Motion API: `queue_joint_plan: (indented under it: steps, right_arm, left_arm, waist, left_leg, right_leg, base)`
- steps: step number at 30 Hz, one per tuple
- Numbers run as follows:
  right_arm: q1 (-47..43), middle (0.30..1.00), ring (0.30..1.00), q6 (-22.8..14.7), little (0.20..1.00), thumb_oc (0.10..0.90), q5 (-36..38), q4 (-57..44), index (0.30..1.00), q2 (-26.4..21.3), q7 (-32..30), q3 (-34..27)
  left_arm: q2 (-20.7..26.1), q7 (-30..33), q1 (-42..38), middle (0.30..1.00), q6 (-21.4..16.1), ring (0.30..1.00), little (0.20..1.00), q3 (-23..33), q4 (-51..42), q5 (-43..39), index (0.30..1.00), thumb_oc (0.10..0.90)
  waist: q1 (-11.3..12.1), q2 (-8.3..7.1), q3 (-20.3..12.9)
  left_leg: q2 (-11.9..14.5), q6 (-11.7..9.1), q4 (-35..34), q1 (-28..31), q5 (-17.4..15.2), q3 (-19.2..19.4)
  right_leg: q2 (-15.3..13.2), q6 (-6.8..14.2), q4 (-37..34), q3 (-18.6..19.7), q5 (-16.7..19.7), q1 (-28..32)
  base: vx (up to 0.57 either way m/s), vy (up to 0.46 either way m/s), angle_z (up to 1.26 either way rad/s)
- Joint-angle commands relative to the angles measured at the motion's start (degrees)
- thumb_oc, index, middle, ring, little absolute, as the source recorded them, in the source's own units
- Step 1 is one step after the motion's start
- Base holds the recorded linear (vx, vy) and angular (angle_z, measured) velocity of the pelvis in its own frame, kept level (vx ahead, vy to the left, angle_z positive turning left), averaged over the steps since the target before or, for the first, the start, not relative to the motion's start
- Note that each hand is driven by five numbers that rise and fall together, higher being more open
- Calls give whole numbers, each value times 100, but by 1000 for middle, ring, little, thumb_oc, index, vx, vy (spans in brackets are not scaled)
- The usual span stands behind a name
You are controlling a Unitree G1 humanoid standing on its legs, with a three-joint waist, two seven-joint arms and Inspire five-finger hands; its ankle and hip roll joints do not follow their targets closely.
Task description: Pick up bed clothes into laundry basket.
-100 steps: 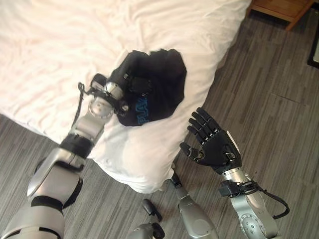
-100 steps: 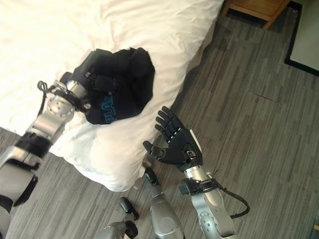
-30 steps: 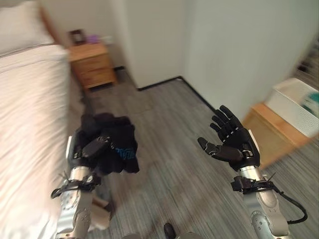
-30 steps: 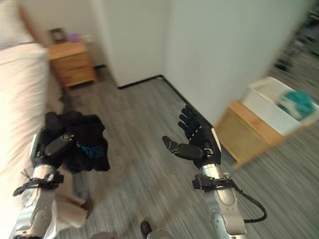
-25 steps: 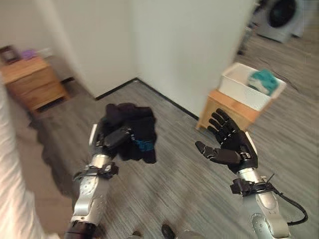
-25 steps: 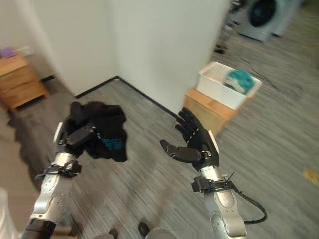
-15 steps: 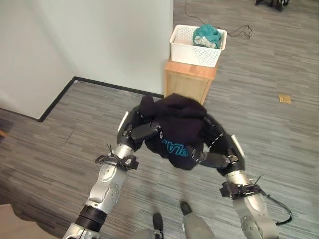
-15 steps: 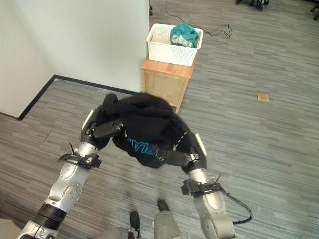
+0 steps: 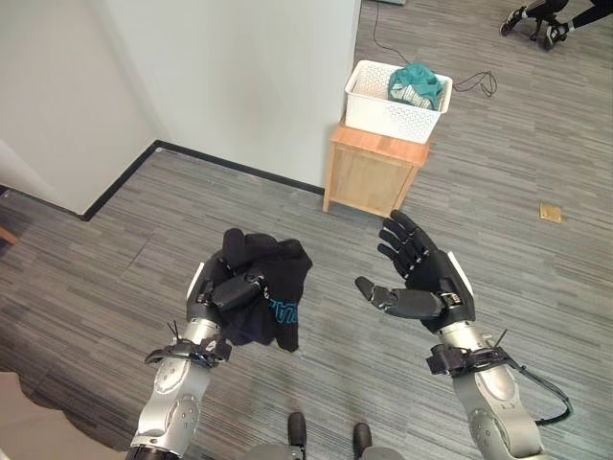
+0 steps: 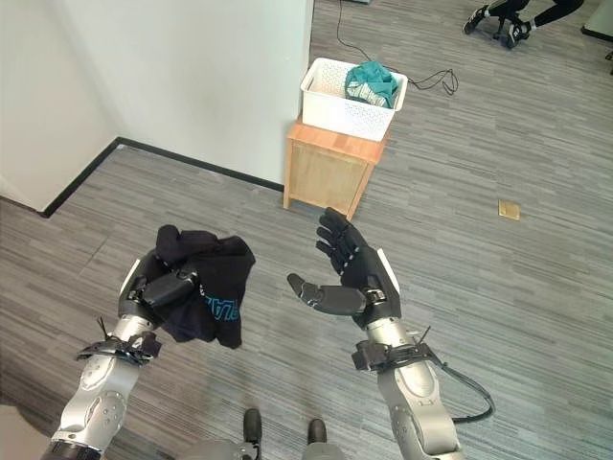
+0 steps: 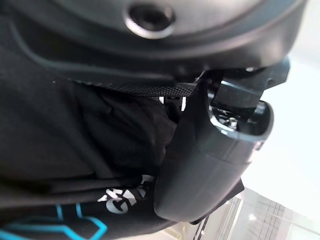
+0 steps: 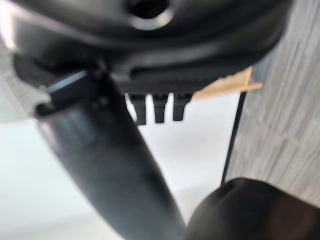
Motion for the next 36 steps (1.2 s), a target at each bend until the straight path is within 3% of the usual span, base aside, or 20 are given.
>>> queue_joint_plan:
  steps: [1,3,5,7,9,13,16,17,19,20,21,24,26,28,29,30,31,32,35,36]
  right_arm:
    - [-434,900,900,-425,900,800,-104,-490,900,-77,137,-76]
    - [-528,900,900,-428,900,800,-178,-602,900,-42,134,49]
    - [-556,900,900,-426,900,800,-180,-639,900,-10,144,73]
    - [-589,900,900,-412,900,800,-182,-625,900,13,138,108]
    - [-653,900,900,-485,900,800,-142,-542,900,-16,72,59]
    - [-687,900,900,-524,900,800,-108,-605,900,-55,51,82]
    - [-721,900,900,-529,900,800,47,-574,900,-133,96,149]
    - [-824,900,900,-560,900,800,505,-465,900,-141,96,246]
    - [-830,900,900,-563,900,800,508,-461,900,-138,98,248]
    - [-888,900,900,-578,900,800,708,-452,900,-179,121,318]
    - [-906,900,900,-474,900,800,577,-359,900,-287,124,413]
    - [-795,900,900,-415,900,800,691,-406,900,-278,58,327]
    - [-736,900,900,-438,900,800,741,-420,900,-215,50,287]
    - [-733,900,900,-439,900,800,741,-420,900,-217,50,286]
    - [-716,900,900,-471,900,800,737,-355,900,-186,41,293]
    - [-709,900,900,-466,900,800,642,-316,900,-186,58,331]
    - [-710,900,900,-466,900,800,641,-316,900,-186,57,330]
    - [-715,900,900,-476,900,800,490,-308,900,-207,92,324]
    - [-704,900,900,-445,900,800,354,-241,900,-200,105,319]
    - [-732,900,900,-408,900,800,310,-261,900,-184,116,332]
  left_arm:
    - [72,-214,-693,300,-557,300,300,160,-824,16,300,400]
    - [137,-153,-867,300,-570,300,300,30,-772,26,300,400]
    - [167,-152,-887,300,-571,300,300,-6,-765,38,300,400]
    - [250,-154,-882,300,-577,300,300,38,-816,60,300,400]
    - [240,-206,-981,300,-589,300,300,15,-811,-26,300,400]
    - [212,-175,-1080,300,-640,300,300,-75,-660,25,300,400]
    - [135,-189,-1192,300,-634,300,300,-172,-585,11,300,400]
    - [96,-188,-1162,300,-579,300,300,-106,-568,-51,300,400]
    - [100,-187,-1164,300,-577,300,300,-103,-569,-51,300,400]
    - [96,-185,-1159,300,-542,300,300,-93,-564,-120,300,400]
    - [120,-192,-1098,300,-504,300,300,-10,-596,-183,300,400]
    - [25,-166,-1087,300,-438,300,300,-99,-594,-244,300,400]
    - [-17,-146,-1106,300,-478,300,300,-160,-543,-234,300,400]
    - [-19,-147,-1105,300,-481,300,300,-163,-540,-234,300,400]
    - [-26,-150,-1123,300,-510,300,300,-183,-511,-221,300,400]
    - [-28,-205,-1130,300,-532,300,300,-222,-501,-146,300,400]
    - [-29,-205,-1132,300,-533,300,300,-223,-500,-145,300,400]
    - [-22,-251,-1142,300,-564,300,300,-256,-503,-71,300,400]
    - [-13,-249,-1212,300,-577,300,300,-271,-531,-22,300,400]
    - [32,-258,-1266,300,-578,300,300,-283,-540,-3,300,400]
  waist:
    - [-30,57,-390]
    - [-177,214,-68]
    - [-226,249,-16]
    - [-288,237,-41]
    - [-434,155,-130]
    - [-527,162,-222]
    - [-558,222,-400]
    - [-504,136,-387]
    - [-529,122,-410]
    - [-414,-27,-330]
    - [-224,-277,-260]
    - [-38,-378,-185]
    - [12,-322,-213]
    - [28,-318,-192]
    - [48,-278,-212]
    - [160,-194,-213]
    - [170,-209,-215]
    - [281,-24,-328]
    - [325,39,-408]
    - [295,55,-489]
  left_leg:
    - [580,-311,578,290,-1271,-11]
    - [691,-247,570,592,-1369,-129]
    - [731,-275,522,734,-1413,-129]
    - [758,-365,403,956,-1507,-101]
    - [825,-596,214,1243,-1599,-151]
    - [1068,-801,144,1529,-1625,-204]
    - [1538,-1119,970,1320,-663,-374]
    - [1789,-1192,2467,707,235,-389]
    - [1773,-1194,2474,656,258,-419]
    - [1705,-1175,3365,262,502,-508]
    - [1698,-1043,4541,43,396,-476]
    - [1101,-989,5278,-749,-55,-597]
    - [867,-973,4360,-1276,-148,-410]
    - [874,-971,4358,-1237,-169,-395]
    - [878,-919,3669,-1301,-267,-158]
    - [602,-804,2668,-1385,-380,-80]
    - [588,-801,2615,-1365,-343,-63]
    - [458,-755,1358,-1351,-73,-226]
    - [300,-740,844,-1195,212,-118]
    - [301,-653,859,-1112,51,25]
  right_leg:
    - [-147,404,2283,223,-339,-1040]
    - [-31,544,3738,327,18,-1738]
    - [-121,523,3746,297,6,-1986]
    - [-325,497,2988,150,-20,-2079]
    - [-350,483,1333,188,30,-2126]
    - [-303,586,644,177,353,-2050]
    - [-11,282,1062,83,173,-1823]
    - [89,-59,751,-211,55,-1335]
    - [70,-63,719,-230,86,-1350]
    - [94,-224,625,-251,37,-1138]
    - [151,-448,391,-219,-93,-798]
    - [228,-507,161,59,-197,-294]
    - [295,-466,-23,73,-270,-11]
    - [298,-464,-39,86,-272,26]
    - [349,-449,-87,80,-293,91]
    - [473,-407,-73,154,-386,265]
    - [457,-405,-76,165,-375,258]
    - [675,-390,-92,237,-522,468]
    - [720,-424,-76,248,-742,782]
    - [720,-419,-11,244,-852,833]
  base:
    - [14,84,-6]
    - [69,66,1]
    - [201,-36,24]
    - [397,-131,11]
    - [427,-206,1]
    - [413,-271,11]
    - [444,-460,56]
    - [340,-443,68]
    - [153,-259,40]
    - [290,-527,10]
    - [376,-619,-14]
    - [323,-305,-36]
    - [363,-132,-16]
    - [178,-36,-19]
    - [387,0,-21]
    - [384,-1,-30]
    - [547,35,-38]
    - [309,20,-53]
    - [431,-2,-70]
    - [313,21,-36]
